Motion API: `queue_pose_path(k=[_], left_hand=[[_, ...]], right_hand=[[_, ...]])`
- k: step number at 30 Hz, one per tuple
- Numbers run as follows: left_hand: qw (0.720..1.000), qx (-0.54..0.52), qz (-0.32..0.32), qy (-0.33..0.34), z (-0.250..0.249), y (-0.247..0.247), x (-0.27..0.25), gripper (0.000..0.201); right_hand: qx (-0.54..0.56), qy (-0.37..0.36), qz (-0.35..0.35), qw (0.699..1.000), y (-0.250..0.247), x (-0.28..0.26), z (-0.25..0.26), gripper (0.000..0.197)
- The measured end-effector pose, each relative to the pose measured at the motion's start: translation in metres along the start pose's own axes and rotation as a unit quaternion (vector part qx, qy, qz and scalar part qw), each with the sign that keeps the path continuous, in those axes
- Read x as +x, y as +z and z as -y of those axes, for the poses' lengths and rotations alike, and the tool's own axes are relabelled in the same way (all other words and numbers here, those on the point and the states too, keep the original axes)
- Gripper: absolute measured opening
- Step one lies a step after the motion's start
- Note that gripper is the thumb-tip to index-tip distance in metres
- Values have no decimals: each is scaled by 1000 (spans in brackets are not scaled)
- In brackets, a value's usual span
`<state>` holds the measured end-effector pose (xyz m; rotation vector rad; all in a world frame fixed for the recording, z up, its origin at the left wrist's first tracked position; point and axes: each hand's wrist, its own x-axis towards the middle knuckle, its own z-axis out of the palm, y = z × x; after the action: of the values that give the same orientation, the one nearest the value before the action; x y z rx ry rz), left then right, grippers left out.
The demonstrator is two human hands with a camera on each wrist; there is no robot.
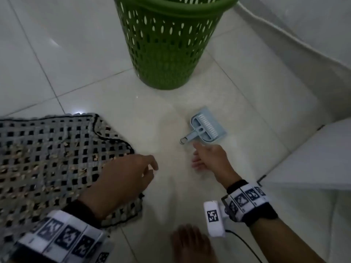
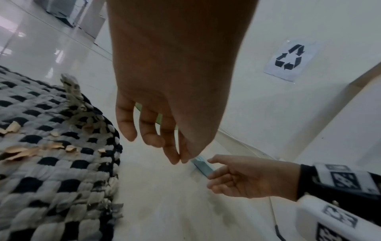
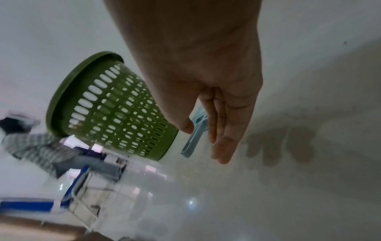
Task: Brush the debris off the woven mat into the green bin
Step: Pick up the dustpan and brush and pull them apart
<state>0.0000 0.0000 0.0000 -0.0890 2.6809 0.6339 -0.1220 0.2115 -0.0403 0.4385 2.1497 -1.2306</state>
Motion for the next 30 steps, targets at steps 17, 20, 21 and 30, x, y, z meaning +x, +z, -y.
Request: queue_pose_path(k=[17,20,21,30], left_hand=[[982,-26,-138,-129,-15,-9,-19,15],[968,-32,-203,-143,-10,-16,-17,17],[964,-36,-219,-145,-8,-20,-15,18],[941,-16,-278,-193,12,-42,-17,41]], right_hand=[[238,-64,129,961,46,12,1,22],[113,-139,204,963,56,-8,17,26],[87,-152,219,960,60,-14,22,26],[-35,-277,284,918,100,-54,50,25]])
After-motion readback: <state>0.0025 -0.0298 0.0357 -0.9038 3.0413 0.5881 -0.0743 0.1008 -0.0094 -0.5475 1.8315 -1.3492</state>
